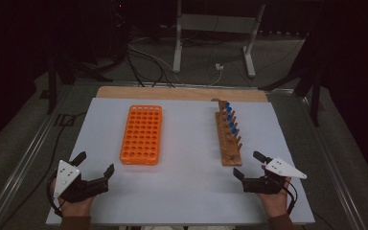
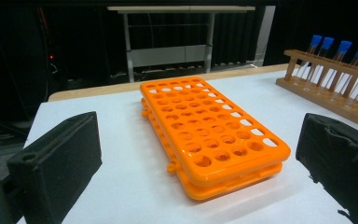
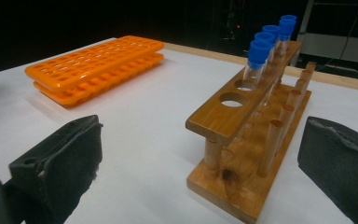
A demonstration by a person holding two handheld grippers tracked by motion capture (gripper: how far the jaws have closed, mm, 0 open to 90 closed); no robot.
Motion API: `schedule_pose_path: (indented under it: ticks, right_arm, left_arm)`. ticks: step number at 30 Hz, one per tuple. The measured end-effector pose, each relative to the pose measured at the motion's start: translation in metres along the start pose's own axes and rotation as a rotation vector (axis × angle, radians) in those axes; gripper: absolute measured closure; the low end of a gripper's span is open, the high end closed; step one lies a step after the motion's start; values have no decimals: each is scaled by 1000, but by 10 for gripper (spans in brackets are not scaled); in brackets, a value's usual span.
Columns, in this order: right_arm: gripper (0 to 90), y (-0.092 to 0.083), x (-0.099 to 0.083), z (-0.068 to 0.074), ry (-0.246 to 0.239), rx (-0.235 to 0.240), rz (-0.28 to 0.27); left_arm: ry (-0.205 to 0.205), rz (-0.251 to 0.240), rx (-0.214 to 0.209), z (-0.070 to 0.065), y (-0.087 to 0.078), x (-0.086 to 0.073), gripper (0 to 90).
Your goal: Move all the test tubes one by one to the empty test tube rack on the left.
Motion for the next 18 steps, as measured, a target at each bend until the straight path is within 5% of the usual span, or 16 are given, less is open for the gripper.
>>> schedule_pose_path:
  ticks: [9,18]
  right_arm:
    - [0,-4,1,-3,17,-9,12]
    - [1,-9,28,1,-28,-7,0]
  left_arm:
    - [-5,5,13,0,0,-2,11]
    - [-4,27,18,0,2,-6,12]
Point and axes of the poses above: each handheld gripper's, and its own axes: y roughly forward along the jaws, x roughly out of its top, z roughly to its left, the point moved 9 cm from there along y, roughly forward along the jaws, and after that the axes turned 5 degrees about z, right-handed, at the moved point
